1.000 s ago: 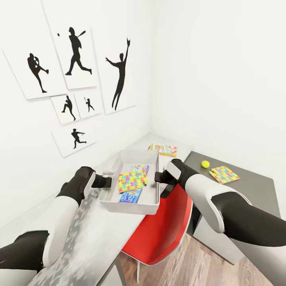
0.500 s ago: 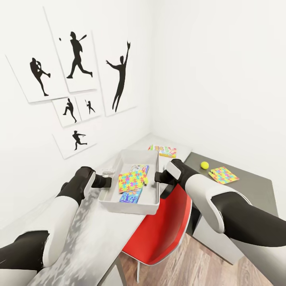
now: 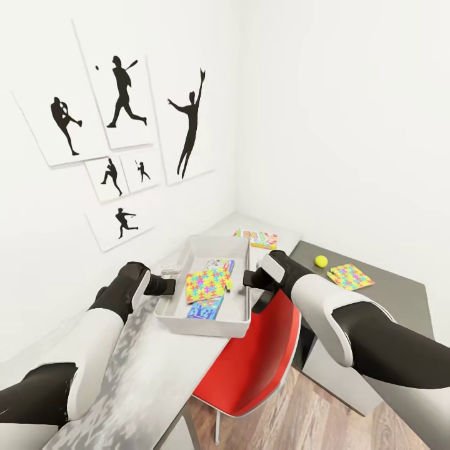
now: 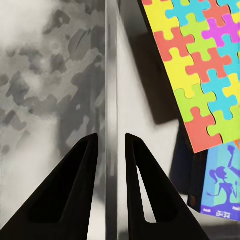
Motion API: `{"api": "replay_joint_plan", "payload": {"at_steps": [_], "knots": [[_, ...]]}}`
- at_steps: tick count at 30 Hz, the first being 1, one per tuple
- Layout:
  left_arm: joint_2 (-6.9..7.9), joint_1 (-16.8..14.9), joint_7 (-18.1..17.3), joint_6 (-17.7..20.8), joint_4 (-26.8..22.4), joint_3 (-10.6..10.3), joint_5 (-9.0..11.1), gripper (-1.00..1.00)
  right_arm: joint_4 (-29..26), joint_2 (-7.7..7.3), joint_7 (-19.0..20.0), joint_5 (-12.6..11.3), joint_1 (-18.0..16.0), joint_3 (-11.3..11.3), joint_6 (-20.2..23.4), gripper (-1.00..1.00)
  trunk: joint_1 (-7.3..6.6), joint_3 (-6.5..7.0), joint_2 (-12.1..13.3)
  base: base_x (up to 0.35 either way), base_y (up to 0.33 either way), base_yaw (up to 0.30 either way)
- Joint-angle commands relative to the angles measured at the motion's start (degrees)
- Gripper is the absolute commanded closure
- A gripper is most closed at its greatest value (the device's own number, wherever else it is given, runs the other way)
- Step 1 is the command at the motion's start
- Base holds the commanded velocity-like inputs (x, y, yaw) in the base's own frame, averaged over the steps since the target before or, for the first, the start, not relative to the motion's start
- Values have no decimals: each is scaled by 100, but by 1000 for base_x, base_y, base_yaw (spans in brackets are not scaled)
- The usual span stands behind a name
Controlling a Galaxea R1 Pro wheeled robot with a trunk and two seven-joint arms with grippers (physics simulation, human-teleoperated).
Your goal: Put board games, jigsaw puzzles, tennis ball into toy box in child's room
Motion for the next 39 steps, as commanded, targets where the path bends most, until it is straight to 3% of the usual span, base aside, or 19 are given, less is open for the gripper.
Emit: {"api": "replay_joint_plan", "payload": {"at_steps": [1,34,39], "knots": [[-9,-1,-35,37,3,23,-7,100,-24,0,-38,-43,-6,-67,-113,100,-21,10,34,0,0,0],[-27,-1,-48,66,2,23,3,100,-24,0,-38,-47,-6,-67,-123,100,-746,602,1357,0,0,0],[-27,-1,-50,66,3,23,2,100,-24,0,-38,-44,-6,-66,-123,100,-746,602,1357,0,0,0]]}}
